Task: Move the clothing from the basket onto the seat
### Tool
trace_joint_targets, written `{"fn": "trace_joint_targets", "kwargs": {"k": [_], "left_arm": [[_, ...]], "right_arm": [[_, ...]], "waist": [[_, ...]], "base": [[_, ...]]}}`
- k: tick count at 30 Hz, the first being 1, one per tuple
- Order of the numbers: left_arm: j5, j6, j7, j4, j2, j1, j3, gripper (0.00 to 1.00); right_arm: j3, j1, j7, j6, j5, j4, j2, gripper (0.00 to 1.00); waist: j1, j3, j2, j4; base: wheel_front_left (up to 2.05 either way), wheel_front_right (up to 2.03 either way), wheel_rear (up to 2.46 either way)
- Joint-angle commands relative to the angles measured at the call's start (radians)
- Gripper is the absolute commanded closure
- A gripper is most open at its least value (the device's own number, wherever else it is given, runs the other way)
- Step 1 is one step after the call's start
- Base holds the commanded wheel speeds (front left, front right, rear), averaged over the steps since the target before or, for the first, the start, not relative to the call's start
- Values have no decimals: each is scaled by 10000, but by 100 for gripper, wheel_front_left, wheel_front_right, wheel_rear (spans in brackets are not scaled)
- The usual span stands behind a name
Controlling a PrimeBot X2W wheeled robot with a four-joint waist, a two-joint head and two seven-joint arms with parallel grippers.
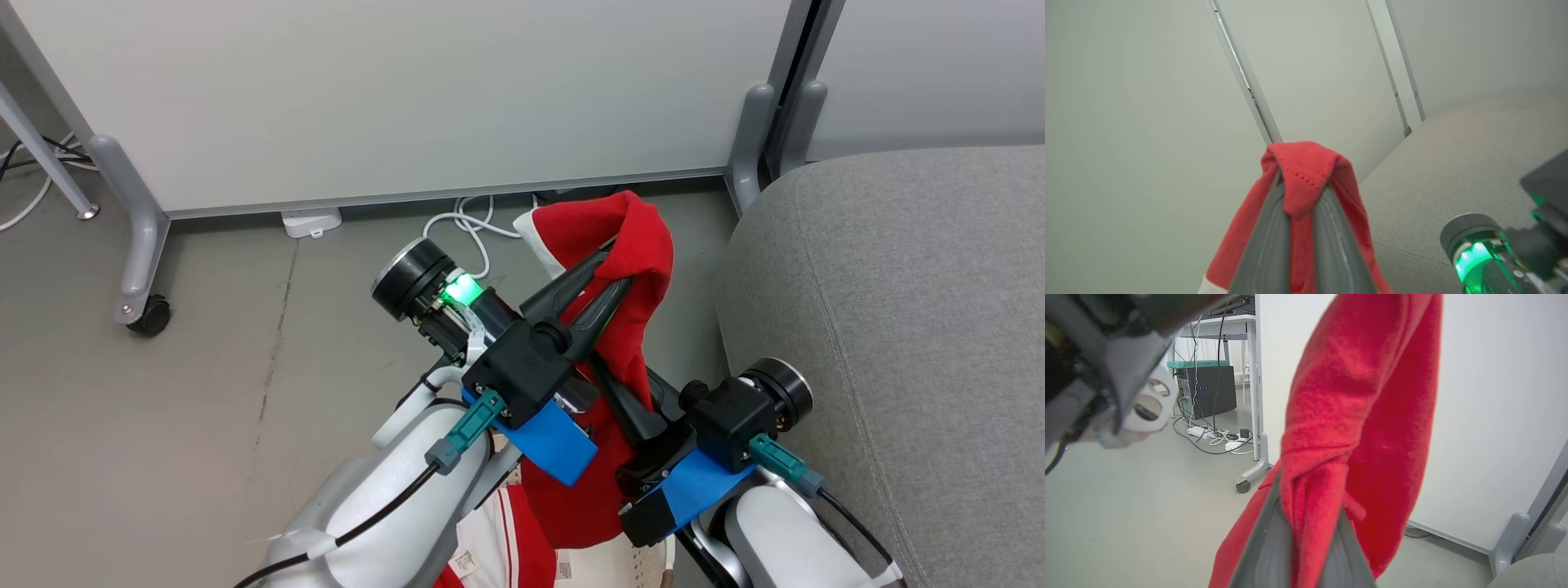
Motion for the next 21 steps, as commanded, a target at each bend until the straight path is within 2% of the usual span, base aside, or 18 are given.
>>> {"fn": "trace_joint_targets", "kwargs": {"k": [1, 10, 11, 12, 21], "left_arm": [[-5, -40, -48, 43, 4, 124, 33, 100], [21, -21, -48, 91, 24, 108, 150, 100], [12, 4, -48, 88, 6, 120, 170, 54], [13, 9, -48, 131, -6, 131, 185, 0], [96, -8, -48, 166, -52, 116, 261, 0]], "right_arm": [[-22, 52, -7, 3, 61, -56, 40, 100], [-33, 65, -7, 3, 49, -174, 45, 100], [-33, 54, -7, 3, 53, -184, 45, 100], [-36, 50, -7, 5, 56, -194, 46, 100], [-103, 67, -7, 5, 23, -261, 52, 100]], "waist": [[0, -6, -1, 3], [0, 75, -1, 12], [0, 88, -1, 8], [0, 95, -1, 6], [0, 177, -1, -23]], "base": [[0, 0, 0], [0, 0, 0], [0, 0, 0], [0, 0, 0], [0, 0, 0]]}}
